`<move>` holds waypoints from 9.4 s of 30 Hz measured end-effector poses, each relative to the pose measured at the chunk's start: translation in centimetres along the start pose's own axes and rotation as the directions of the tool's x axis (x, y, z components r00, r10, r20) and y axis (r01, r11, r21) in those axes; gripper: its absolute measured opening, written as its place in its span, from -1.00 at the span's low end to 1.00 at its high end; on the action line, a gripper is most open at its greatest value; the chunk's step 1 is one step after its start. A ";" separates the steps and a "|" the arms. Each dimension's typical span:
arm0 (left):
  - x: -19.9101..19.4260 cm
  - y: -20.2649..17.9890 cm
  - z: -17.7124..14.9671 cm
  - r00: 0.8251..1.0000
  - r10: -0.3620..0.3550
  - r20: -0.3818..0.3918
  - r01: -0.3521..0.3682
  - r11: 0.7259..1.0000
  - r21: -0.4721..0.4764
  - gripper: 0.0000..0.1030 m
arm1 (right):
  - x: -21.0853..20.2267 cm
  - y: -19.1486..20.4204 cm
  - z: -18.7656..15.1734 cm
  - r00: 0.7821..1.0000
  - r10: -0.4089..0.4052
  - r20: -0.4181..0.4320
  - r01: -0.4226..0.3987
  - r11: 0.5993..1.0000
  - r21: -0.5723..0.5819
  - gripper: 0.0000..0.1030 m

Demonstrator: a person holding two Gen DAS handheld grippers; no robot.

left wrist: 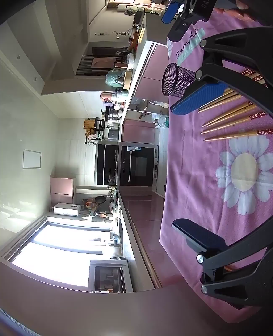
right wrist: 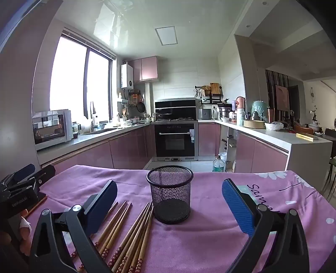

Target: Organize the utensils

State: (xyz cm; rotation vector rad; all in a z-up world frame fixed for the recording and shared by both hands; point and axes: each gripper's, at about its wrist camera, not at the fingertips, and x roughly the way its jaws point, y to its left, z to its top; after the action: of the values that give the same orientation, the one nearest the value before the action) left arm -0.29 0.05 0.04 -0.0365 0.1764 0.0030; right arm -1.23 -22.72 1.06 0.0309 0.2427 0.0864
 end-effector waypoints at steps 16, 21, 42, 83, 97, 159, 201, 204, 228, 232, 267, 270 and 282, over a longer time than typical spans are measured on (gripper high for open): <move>-0.1 -0.8 0.1 1.000 0.000 -0.003 0.000 1.000 -0.001 0.89 | -0.8 0.4 0.2 0.999 -0.017 0.049 0.018 1.000 -0.013 0.88; -0.2 -0.4 -0.2 1.000 -0.011 0.003 0.011 1.000 -0.006 0.89 | -1.1 0.3 0.2 0.998 -0.020 0.056 0.021 1.000 -0.013 0.88; -0.1 -0.4 -0.1 1.000 -0.014 0.000 0.014 1.000 -0.008 0.89 | -1.8 0.2 0.3 0.997 -0.032 0.070 0.033 0.999 -0.016 0.88; 0.3 -1.0 -0.2 1.000 -0.019 -0.003 0.019 1.000 -0.009 0.89 | -2.2 0.3 0.5 0.996 -0.042 0.075 0.043 0.999 -0.009 0.88; 0.5 -1.2 -0.5 1.000 -0.022 -0.006 0.022 1.000 -0.009 0.89 | -2.1 0.2 0.7 0.996 -0.040 0.074 0.041 0.999 -0.004 0.88; 12.4 -3.8 -7.5 0.708 -0.259 -0.657 0.351 0.936 0.010 -0.22 | 11.3 2.6 -5.8 0.762 0.166 -0.626 -0.193 0.981 0.025 -0.49; 9.1 -3.1 7.9 0.748 -0.575 -0.332 0.531 0.818 -0.222 -0.86 | 7.1 -2.5 4.9 0.844 0.441 -0.306 -0.401 0.897 0.187 -0.90; 9.1 -3.6 10.0 0.754 -0.592 -0.284 0.550 0.806 -0.220 -0.86 | 7.2 -3.0 6.4 0.861 0.431 -0.269 -0.399 0.902 0.167 -0.89; 19.0 -14.9 8.3 0.736 -0.536 -0.413 0.546 0.831 -0.105 -0.86 | 14.5 -4.8 7.5 0.910 0.284 -0.301 -0.268 0.959 0.093 -0.90; 20.4 -15.0 7.1 0.726 -0.523 -0.446 0.540 0.836 -0.101 -0.85 | 16.0 -4.4 6.3 0.885 0.282 -0.371 -0.264 0.959 0.099 -0.90; 13.0 -3.8 1.5 0.845 -0.328 -0.422 0.350 0.936 -0.027 -0.12 | 9.4 -2.9 3.2 0.840 0.377 -0.391 -0.358 0.926 0.124 -0.32; 12.5 -2.6 -0.9 0.825 -0.313 -0.470 0.338 0.941 -0.034 -0.12 | 9.4 -2.1 1.2 0.812 0.374 -0.449 -0.361 0.925 0.117 -0.32; 12.2 -3.9 -4.9 0.757 -0.307 -0.577 0.353 0.935 -0.033 -0.16 | 10.8 0.2 -4.9 0.735 0.326 -0.595 -0.314 0.941 0.128 -0.33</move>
State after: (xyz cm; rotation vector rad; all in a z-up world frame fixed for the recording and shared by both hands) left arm 10.85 -4.03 -6.78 0.0114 0.7817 -0.3778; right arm 7.97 -21.46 -6.24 0.0644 0.8947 0.4472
